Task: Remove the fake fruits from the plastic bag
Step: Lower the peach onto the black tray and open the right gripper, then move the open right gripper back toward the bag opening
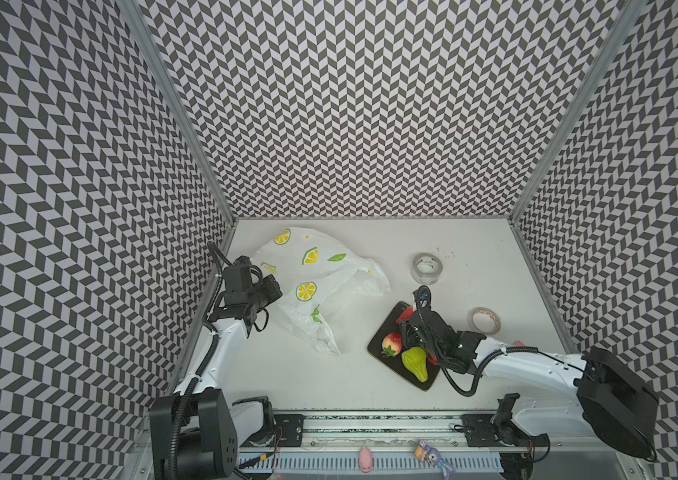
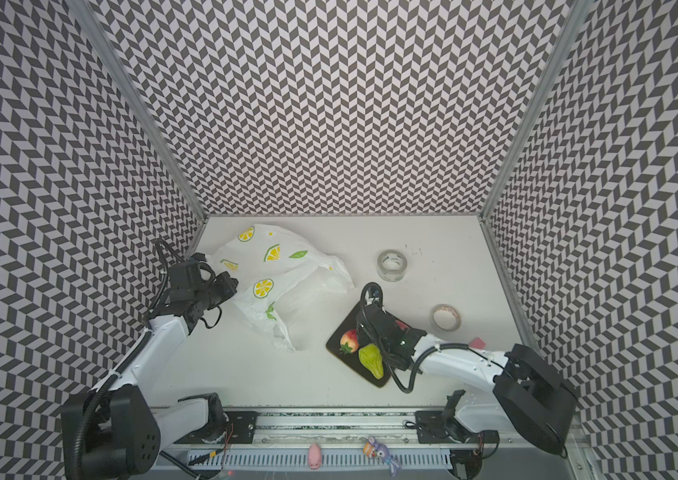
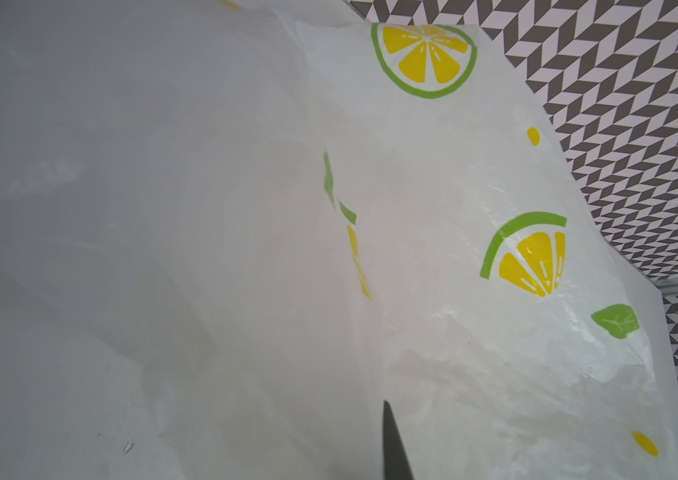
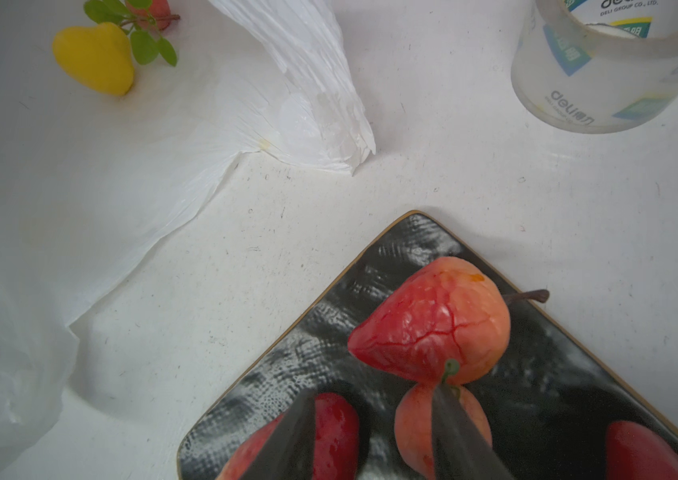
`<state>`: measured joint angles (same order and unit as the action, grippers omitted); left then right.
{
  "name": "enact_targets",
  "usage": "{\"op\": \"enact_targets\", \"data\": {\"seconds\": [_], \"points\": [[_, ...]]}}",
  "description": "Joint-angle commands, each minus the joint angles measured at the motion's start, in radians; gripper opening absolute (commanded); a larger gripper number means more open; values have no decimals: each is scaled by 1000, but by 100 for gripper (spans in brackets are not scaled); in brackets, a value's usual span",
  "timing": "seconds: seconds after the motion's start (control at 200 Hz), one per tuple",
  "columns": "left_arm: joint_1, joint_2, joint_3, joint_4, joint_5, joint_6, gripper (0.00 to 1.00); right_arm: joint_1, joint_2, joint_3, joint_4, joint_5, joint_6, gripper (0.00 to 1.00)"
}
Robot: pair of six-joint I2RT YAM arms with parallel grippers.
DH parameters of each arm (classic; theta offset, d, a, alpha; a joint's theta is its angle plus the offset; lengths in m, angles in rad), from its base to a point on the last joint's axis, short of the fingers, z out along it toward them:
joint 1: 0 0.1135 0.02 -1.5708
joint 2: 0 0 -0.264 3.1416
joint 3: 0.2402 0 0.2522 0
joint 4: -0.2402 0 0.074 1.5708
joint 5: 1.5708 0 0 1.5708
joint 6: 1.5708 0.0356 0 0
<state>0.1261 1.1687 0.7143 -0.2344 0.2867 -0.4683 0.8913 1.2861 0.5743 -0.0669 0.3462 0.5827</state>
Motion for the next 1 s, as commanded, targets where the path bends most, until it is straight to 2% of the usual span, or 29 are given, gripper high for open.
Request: {"op": "enact_targets", "data": {"seconds": [0.0,0.23,0.421,0.531,0.641,0.721,0.776,0.871,0.996], "points": [[9,-8,2,25,12,8,0,-3,-58,16,0,29,-8,56],[9,-5,1,29,16,5,0,-3,-182,31,-64,37,-32,76],[9,-5,2,29,20,6,0,-3,-331,36,-47,-12,-107,80],[9,-7,1,29,20,5,0,-3,-424,23,23,-134,-176,78],[9,-7,1,32,25,5,0,-3,-486,2,128,-380,-266,73],[9,-5,1,35,29,3,0,-2,-499,-10,199,-608,-329,70],[9,-5,1,35,31,3,0,3,-483,-12,224,-705,-347,67],[9,-6,-1,34,34,2,0,34,-423,3,230,-742,-376,61],[9,-8,-3,34,32,4,0,84,-289,40,243,-667,-387,49]]}}
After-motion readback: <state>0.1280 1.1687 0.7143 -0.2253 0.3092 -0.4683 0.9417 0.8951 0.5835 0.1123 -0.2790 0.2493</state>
